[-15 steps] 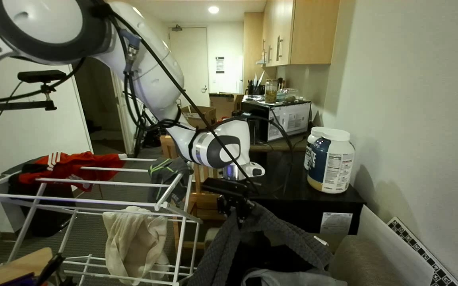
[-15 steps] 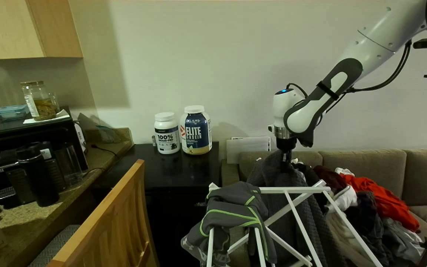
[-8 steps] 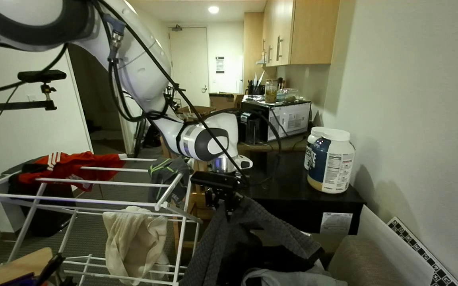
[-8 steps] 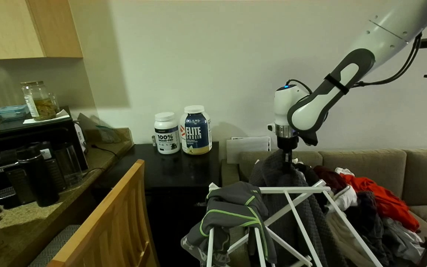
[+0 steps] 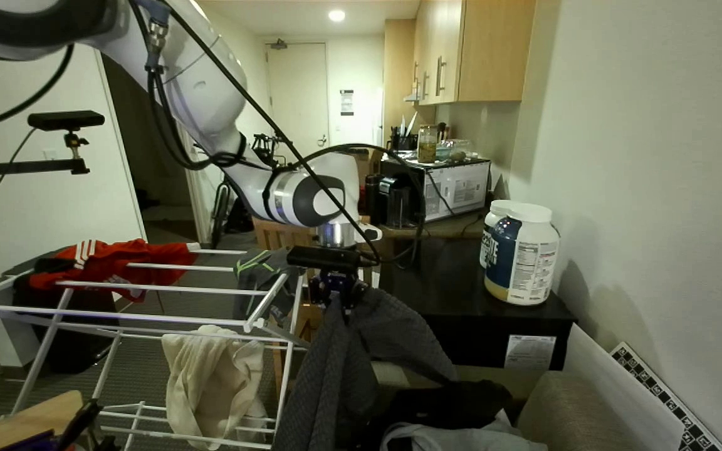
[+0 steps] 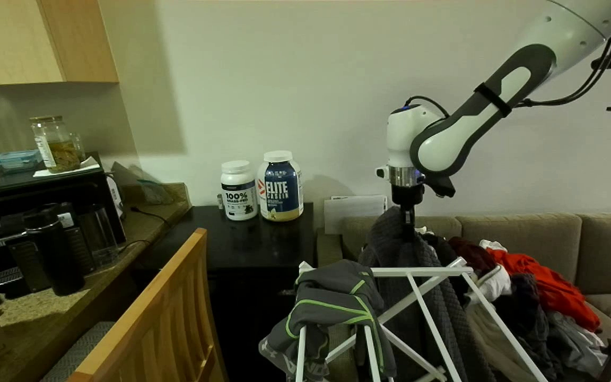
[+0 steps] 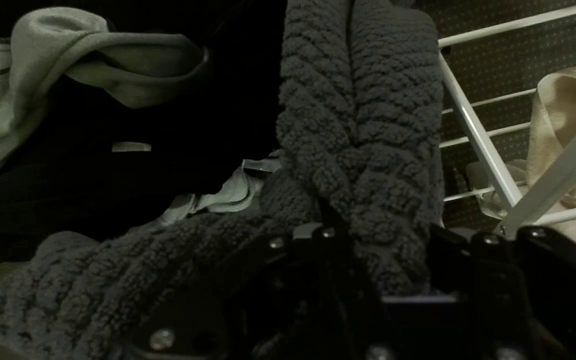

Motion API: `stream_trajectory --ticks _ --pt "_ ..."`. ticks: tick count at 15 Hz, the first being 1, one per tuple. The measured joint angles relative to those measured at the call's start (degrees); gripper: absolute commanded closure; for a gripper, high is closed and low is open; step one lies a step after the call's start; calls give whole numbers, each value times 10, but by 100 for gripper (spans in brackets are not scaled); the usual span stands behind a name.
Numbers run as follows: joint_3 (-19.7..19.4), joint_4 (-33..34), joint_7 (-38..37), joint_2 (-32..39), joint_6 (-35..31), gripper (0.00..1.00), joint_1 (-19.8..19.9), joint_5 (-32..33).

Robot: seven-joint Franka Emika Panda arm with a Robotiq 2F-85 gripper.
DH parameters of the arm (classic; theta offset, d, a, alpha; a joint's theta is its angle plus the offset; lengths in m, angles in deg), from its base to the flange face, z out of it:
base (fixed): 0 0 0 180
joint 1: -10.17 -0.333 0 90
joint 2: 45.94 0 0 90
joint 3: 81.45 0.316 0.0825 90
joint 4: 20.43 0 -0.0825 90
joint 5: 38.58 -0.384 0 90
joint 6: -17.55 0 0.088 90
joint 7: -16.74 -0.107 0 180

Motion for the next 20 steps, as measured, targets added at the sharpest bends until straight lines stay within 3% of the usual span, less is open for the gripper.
stream_trajectory --ticks 6,7,20 --pt "1 6 31 -41 54 94 3 -2" --pt "0 8 36 -47 63 78 3 -3" --pt "-1 12 39 -54 71 78 3 -6"
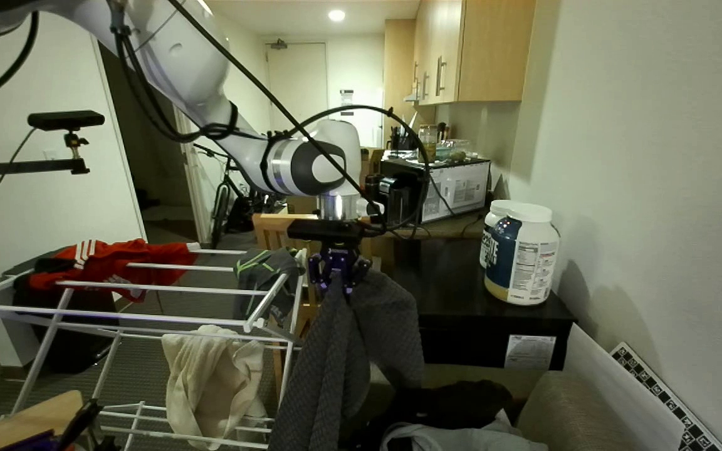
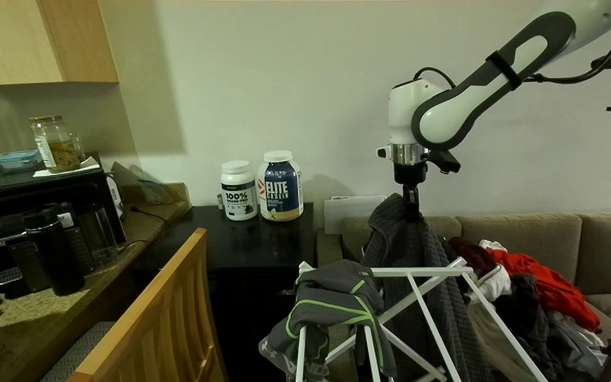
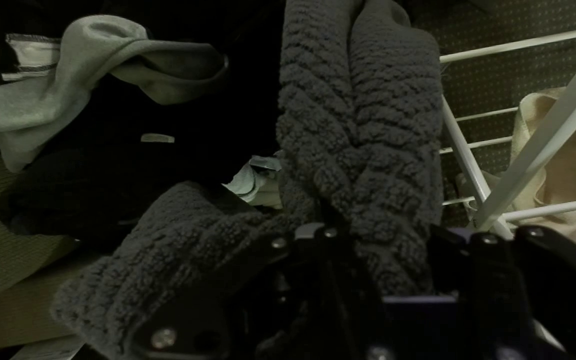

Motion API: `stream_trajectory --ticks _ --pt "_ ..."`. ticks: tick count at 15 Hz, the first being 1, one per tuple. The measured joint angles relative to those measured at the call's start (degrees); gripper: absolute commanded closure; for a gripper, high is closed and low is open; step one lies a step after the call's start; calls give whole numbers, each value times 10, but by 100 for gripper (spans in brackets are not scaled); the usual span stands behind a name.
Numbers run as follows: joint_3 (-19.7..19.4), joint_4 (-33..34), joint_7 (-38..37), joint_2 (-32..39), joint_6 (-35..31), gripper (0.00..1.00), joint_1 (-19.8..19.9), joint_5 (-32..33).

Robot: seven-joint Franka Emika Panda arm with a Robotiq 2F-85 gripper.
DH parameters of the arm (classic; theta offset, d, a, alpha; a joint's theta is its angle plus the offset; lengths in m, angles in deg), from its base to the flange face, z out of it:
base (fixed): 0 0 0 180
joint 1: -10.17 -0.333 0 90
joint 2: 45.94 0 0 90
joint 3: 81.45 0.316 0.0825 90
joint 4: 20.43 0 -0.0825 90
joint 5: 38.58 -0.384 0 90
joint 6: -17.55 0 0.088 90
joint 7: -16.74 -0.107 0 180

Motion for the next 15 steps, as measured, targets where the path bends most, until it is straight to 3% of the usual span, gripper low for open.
stream_trajectory --ticks 2,3,9,15 --pt "0 0 0 0 0 78 0 0" --pt "0 0 0 0 0 95 0 0" --pt "5 6 0 1 -1 95 -5 -9" --pt "31 17 0 -72 33 95 -24 -70"
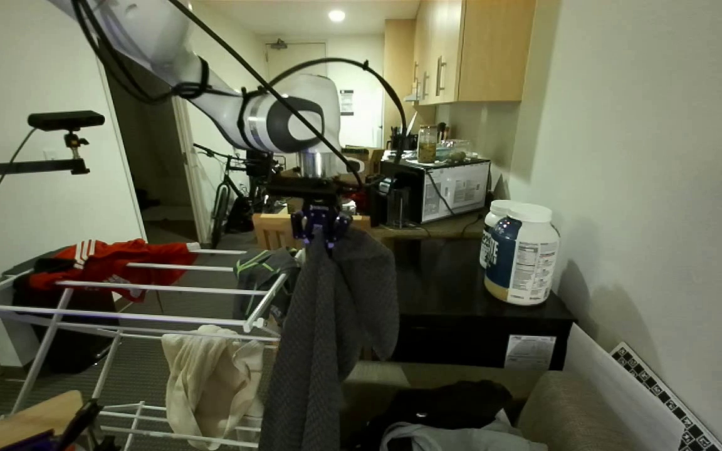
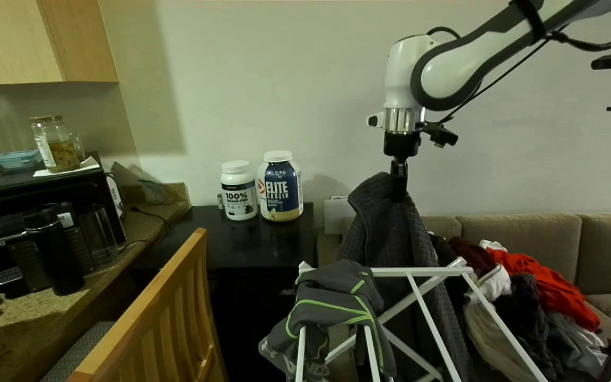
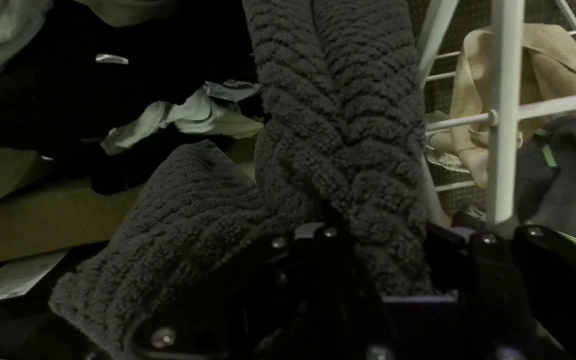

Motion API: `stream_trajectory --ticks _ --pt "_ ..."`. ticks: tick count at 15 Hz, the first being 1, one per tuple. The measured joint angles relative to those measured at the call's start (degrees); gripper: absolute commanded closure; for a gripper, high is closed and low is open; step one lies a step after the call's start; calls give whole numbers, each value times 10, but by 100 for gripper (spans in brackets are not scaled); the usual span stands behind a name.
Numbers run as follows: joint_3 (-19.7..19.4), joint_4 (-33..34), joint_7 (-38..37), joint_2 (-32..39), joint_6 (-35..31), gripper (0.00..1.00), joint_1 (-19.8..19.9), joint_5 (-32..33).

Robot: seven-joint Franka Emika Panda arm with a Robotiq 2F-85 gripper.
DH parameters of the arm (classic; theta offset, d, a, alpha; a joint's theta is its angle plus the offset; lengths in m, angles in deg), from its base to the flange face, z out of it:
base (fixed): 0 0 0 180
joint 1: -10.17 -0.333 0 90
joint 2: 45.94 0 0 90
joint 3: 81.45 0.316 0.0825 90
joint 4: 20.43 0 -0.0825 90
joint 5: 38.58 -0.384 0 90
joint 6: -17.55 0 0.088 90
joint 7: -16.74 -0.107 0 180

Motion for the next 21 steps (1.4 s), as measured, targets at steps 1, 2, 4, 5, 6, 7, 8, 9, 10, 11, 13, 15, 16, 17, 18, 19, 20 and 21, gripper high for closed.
stream_trajectory --ticks 1,2,4,5,6,7,8,9,10,11,13,15,16,17,18,19,20,21 --pt "3 0 0 -16 10 95 -4 -10" --pt "5 0 0 -31 19 95 -9 -19" --pt "8 1 2 -59 36 95 -17 -37" --pt "8 1 5 -72 44 95 -22 -46" --pt "9 1 10 -83 51 95 -26 -53" --pt "9 1 14 -93 57 95 -30 -60" --pt "9 1 19 -103 65 95 -34 -66" --pt "9 1 22 -112 73 95 -39 -72" --pt "9 0 26 -120 81 95 -44 -77" --pt "9 0 30 -127 88 95 -48 -81" --pt "9 -2 44 -139 97 95 -59 -94" --pt "9 -8 62 -148 101 95 -71 -105" --pt "9 -11 69 -152 102 95 -77 -109" --pt "10 -14 77 -156 102 95 -85 -113" --pt "12 -18 84 -160 104 95 -92 -117" --pt "13 -21 91 -164 106 95 -99 -121" --pt "14 -25 98 -170 111 95 -107 -125" --pt "16 -29 106 -175 117 95 -114 -130"
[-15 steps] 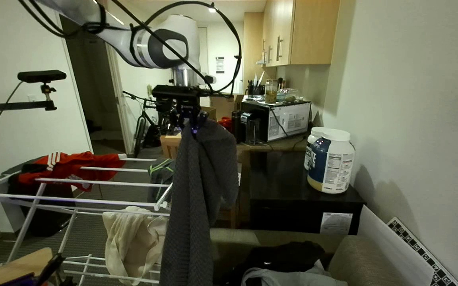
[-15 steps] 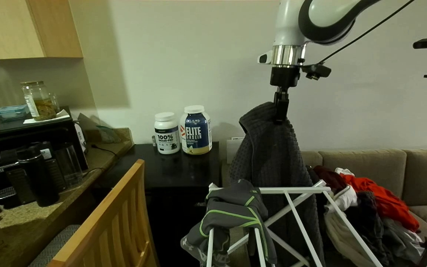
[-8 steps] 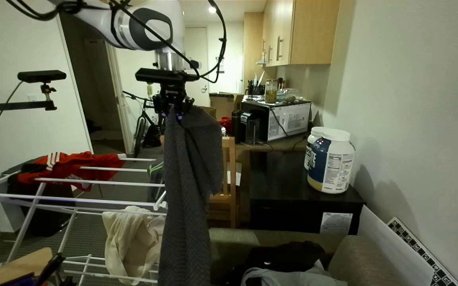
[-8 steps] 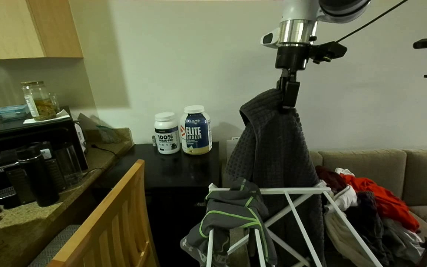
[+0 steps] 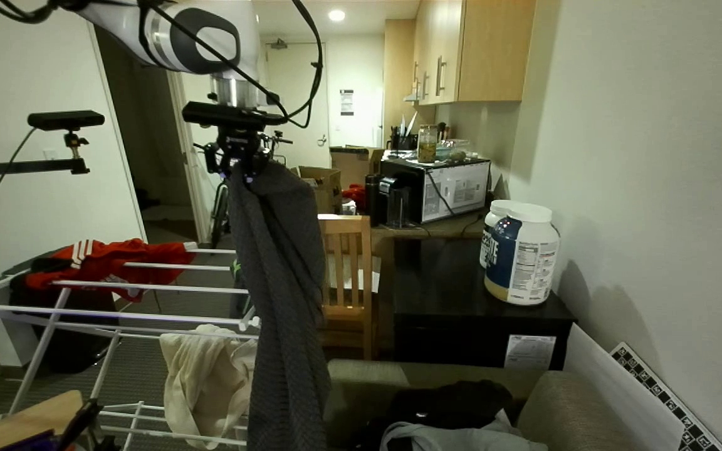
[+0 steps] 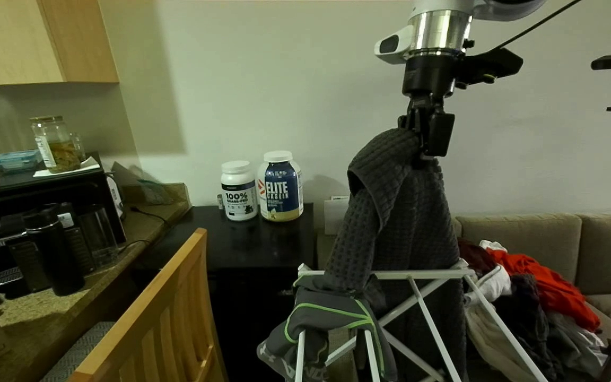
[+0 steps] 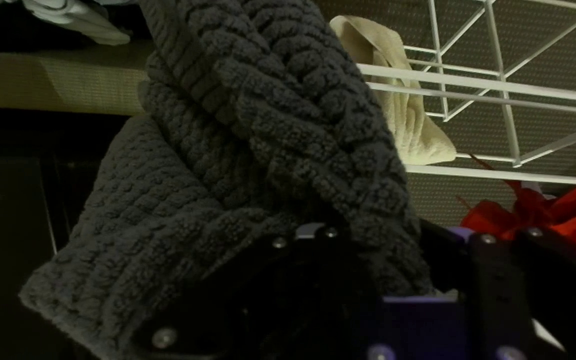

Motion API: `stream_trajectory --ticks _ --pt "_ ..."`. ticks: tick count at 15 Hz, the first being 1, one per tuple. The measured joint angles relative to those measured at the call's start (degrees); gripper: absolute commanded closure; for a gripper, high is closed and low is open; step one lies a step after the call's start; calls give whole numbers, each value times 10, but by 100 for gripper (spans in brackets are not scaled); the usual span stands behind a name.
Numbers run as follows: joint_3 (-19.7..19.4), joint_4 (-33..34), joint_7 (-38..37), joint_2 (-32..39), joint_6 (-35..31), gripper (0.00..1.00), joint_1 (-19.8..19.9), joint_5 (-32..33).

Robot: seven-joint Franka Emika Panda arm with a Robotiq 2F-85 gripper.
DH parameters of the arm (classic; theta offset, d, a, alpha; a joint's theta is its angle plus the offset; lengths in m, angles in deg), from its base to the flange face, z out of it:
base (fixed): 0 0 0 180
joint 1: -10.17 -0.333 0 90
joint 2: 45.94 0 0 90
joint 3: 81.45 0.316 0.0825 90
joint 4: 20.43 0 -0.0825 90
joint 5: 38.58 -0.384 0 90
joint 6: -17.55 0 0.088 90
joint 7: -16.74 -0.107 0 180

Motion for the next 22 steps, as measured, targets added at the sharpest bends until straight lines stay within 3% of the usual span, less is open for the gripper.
stream_trajectory --ticks 11,14,22 --pt "10 -39 70 -88 117 95 -60 -36" --pt "17 -52 72 -100 112 95 -77 -37" --pt "57 -66 72 -89 15 95 -127 -57"
